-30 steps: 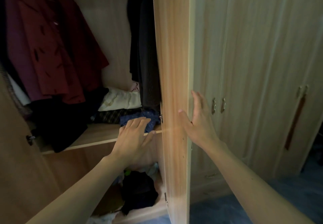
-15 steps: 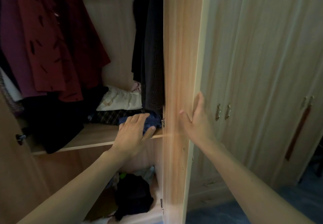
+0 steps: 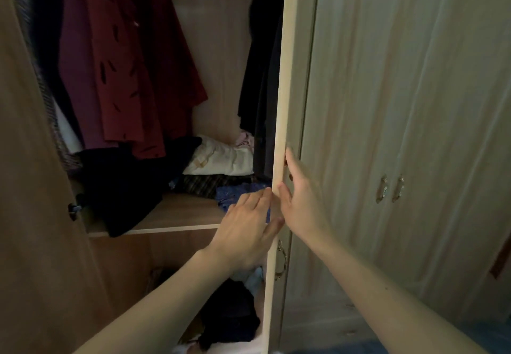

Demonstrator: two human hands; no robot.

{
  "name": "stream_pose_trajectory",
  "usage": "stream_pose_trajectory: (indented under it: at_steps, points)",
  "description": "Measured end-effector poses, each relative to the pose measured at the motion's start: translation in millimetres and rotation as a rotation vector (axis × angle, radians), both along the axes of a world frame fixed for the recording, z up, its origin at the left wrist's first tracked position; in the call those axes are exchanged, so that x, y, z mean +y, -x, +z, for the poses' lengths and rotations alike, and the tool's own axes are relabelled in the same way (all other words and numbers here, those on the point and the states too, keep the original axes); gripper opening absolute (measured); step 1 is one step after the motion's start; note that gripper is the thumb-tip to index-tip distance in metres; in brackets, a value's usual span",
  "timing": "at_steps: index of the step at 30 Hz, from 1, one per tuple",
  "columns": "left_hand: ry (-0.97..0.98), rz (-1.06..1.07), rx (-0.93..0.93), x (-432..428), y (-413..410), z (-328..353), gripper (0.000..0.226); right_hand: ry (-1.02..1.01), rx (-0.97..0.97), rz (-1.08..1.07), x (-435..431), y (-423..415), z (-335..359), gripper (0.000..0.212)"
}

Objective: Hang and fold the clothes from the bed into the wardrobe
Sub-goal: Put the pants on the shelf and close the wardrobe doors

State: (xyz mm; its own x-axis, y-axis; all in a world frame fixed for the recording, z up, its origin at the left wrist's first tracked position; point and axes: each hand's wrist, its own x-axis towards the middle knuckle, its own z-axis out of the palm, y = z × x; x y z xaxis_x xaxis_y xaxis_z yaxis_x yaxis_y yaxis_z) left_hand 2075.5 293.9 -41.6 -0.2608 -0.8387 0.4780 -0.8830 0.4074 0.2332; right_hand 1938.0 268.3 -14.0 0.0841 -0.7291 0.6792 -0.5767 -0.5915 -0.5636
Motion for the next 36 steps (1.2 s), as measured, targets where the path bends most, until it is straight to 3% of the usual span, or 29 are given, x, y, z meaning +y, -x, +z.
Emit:
stream_pose_trajectory:
  at_steps: [5, 11, 22, 26, 36]
  points:
    - [0.012, 0.031, 0.042, -6.6, -24.1, -3.8, 0.059, 0.009, 0.04, 0.0, -11.0, -31.9, 9.1, 0.078]
    - [-0.034, 0.058, 0.037, -21.7, -61.2, -2.2, 0.072, 0.061, 0.112, -0.063, -26.9, -68.3, 19.0, 0.076]
    - [-0.054, 0.13, 0.055, -64.4, -119.9, -13.6, 0.077, -0.058, 0.23, -0.082, -59.6, -129.8, 12.3, 0.093]
    - [-0.056, 0.135, 0.06, -81.3, -135.3, -18.0, 0.078, 0.03, 0.23, -0.101, -82.7, -142.8, 15.1, 0.096]
    - [-0.046, 0.262, -0.049, -119.9, -163.1, -10.4, 0.08, 0.117, 0.206, 0.112, -162.5, -158.0, 25.5, 0.132]
